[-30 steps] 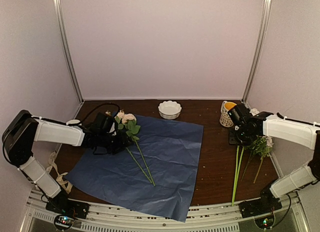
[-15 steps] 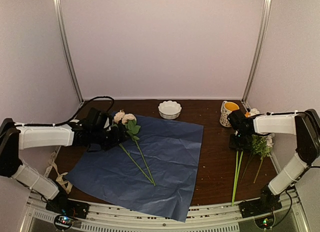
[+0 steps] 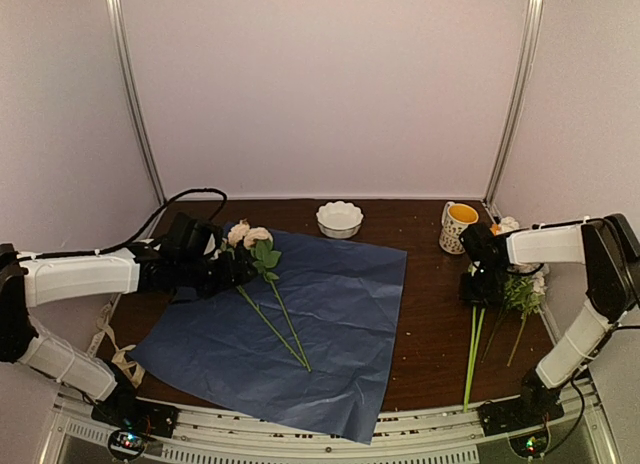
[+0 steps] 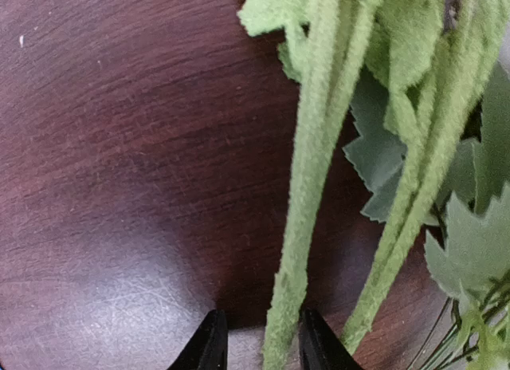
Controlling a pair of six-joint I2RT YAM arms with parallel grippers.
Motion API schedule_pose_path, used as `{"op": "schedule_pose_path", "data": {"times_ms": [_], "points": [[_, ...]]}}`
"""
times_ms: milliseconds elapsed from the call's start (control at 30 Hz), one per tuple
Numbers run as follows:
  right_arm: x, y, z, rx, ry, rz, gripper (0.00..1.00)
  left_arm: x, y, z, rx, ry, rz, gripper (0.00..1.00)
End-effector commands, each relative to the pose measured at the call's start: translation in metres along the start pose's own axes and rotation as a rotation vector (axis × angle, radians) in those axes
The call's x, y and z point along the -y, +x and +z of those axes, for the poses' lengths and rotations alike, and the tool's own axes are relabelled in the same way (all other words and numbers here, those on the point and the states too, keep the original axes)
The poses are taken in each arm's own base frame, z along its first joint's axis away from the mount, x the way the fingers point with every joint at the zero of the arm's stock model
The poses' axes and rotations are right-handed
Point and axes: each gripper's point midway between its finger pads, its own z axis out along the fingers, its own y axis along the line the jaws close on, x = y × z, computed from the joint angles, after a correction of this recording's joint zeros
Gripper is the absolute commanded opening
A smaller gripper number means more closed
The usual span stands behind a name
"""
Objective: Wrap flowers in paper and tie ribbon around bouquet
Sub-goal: Pick up the fake flower from the corner of the board, then pass from the right arm to the left
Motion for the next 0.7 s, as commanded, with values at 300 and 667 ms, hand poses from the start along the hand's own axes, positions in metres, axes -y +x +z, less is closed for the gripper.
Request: {"op": "schedule_pose_path", "data": {"times_ms": [300, 667], "points": [[-0.004, -0.009, -0.011, -0.060, -0.084, -0.064, 0.00, 0.008, -0.011, -0.007, 0.035, 0.012, 0.029, 0.84], [0.014, -0.090, -0.159, 0.445, -0.197, 0.117, 0.00, 0.011, -0.021, -0.024, 0.061, -0.008, 0.103, 0.93]]}}
